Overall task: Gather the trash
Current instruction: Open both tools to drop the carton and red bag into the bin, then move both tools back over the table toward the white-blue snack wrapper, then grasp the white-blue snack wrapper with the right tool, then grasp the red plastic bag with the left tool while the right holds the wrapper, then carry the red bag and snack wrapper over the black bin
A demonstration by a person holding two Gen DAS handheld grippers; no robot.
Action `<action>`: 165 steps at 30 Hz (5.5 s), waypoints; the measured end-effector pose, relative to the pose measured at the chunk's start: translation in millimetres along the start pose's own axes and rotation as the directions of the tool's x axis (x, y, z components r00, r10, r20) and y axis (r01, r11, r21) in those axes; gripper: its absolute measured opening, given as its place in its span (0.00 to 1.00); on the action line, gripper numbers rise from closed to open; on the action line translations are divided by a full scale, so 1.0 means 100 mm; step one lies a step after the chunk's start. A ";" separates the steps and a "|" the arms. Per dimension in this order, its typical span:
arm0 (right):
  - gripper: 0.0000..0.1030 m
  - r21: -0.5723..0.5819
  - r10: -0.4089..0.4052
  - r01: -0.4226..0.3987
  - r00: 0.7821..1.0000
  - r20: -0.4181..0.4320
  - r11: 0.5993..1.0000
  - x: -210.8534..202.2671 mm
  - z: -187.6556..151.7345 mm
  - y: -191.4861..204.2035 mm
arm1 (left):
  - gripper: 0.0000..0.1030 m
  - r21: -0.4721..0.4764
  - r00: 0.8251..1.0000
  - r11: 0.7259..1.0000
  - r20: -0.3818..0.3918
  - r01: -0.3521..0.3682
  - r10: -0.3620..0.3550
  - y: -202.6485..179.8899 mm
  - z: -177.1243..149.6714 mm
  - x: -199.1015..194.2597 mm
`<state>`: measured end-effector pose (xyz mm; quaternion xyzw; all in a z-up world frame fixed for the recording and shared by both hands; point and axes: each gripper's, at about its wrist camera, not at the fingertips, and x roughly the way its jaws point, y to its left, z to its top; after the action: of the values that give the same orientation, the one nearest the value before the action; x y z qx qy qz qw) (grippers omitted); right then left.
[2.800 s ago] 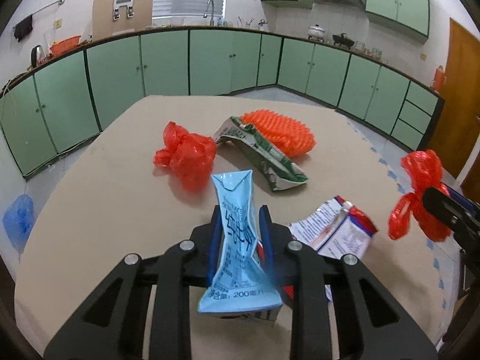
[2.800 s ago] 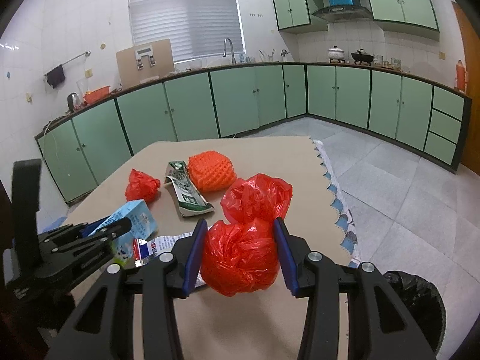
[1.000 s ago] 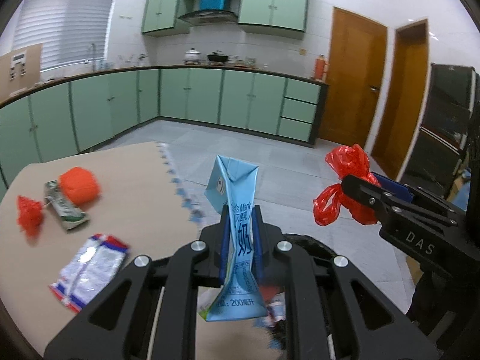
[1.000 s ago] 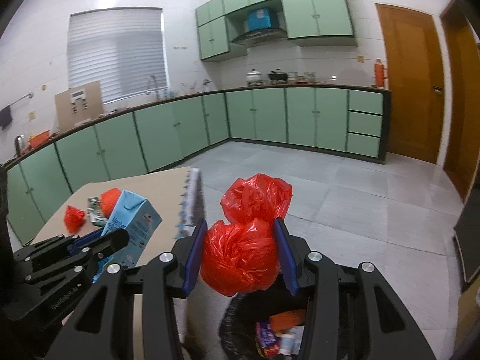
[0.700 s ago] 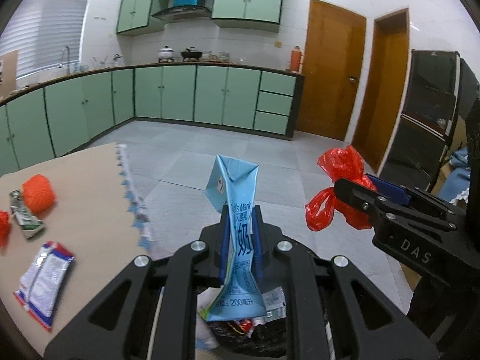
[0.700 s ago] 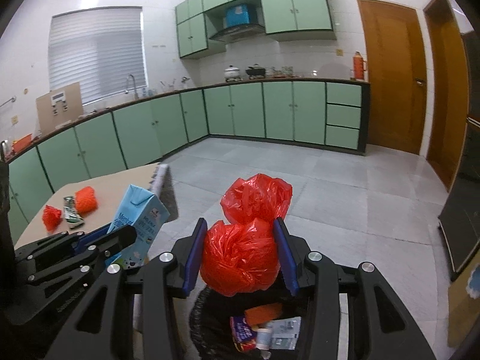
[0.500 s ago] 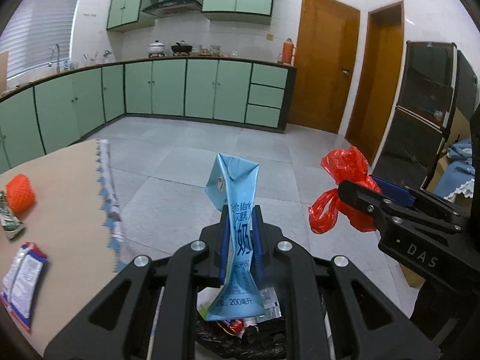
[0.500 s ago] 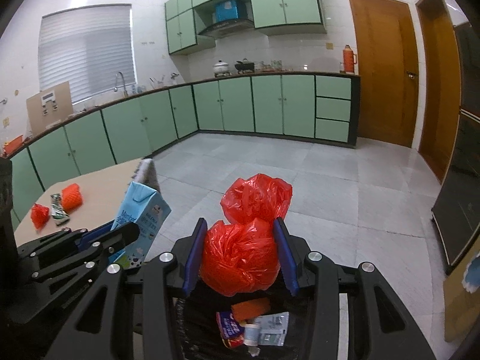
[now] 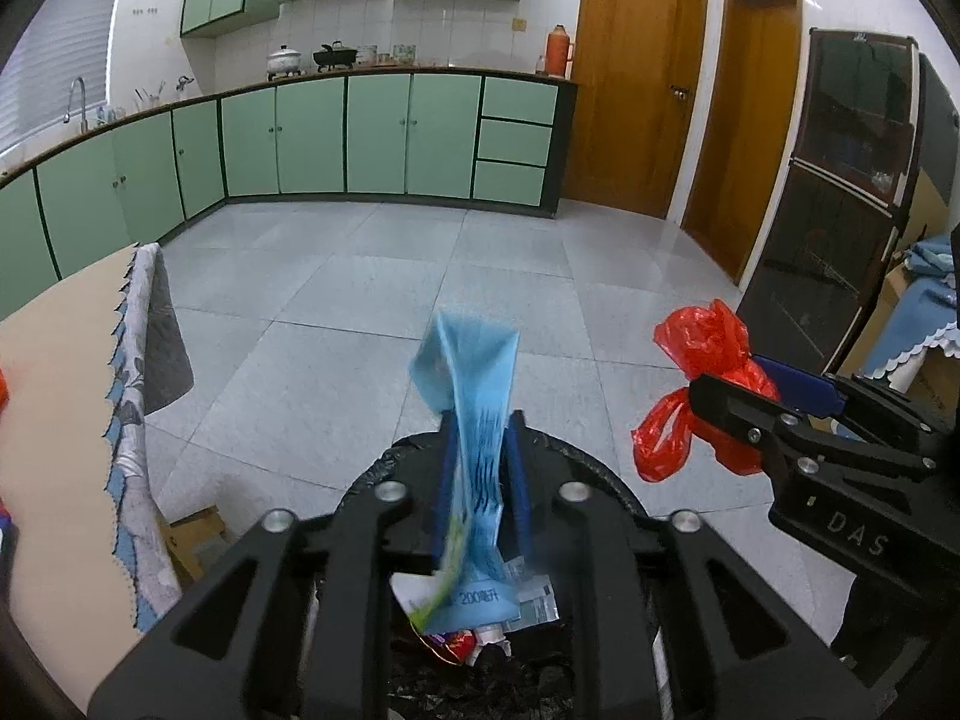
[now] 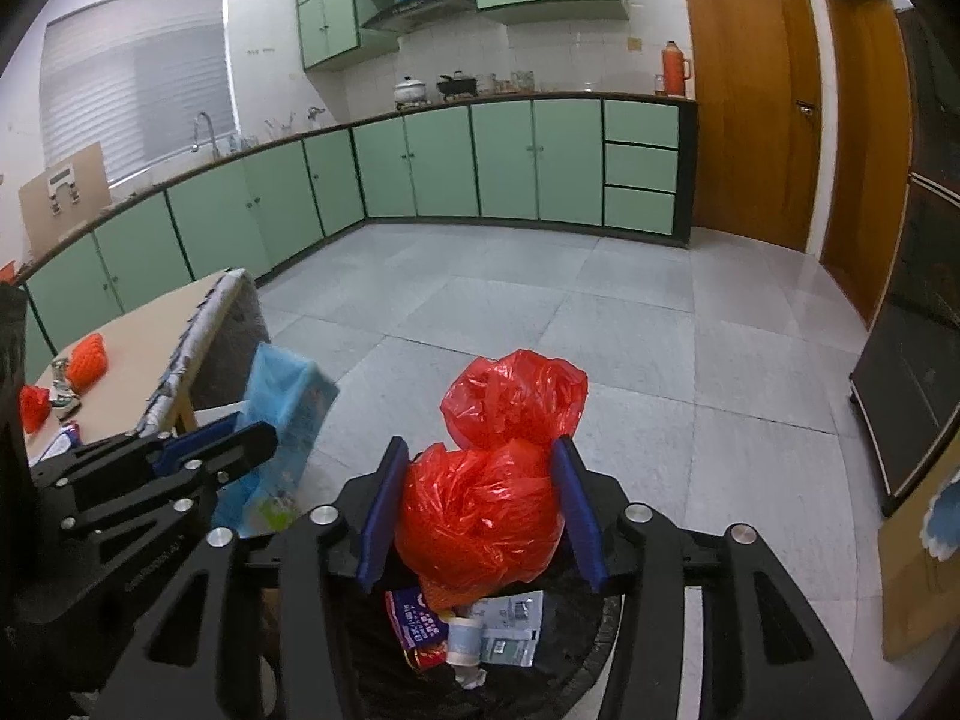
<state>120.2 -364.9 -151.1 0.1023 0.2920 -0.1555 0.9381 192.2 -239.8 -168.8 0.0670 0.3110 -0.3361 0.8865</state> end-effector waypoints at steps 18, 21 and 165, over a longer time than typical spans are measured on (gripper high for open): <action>0.93 0.024 -0.012 0.009 0.992 0.129 1.000 -0.43 0.22 0.13 | 0.69 -0.086 0.988 0.993 0.130 -0.077 0.088 0.50 0.26 -0.72; 0.94 0.018 0.018 -0.021 0.987 0.160 1.000 -0.53 0.31 0.27 | 0.72 -0.120 0.980 0.986 0.153 -0.113 0.130 0.73 0.26 -0.97; 0.02 -0.285 0.466 -0.458 0.884 -0.044 0.842 0.10 0.48 3.52 | 0.00 -0.425 0.800 0.704 -0.087 -0.568 0.593 3.52 -0.40 -2.29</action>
<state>276.5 -53.5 -83.1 0.0303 0.2656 0.1174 0.9564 263.6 169.4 -96.3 -0.0455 0.3153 0.0357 0.9472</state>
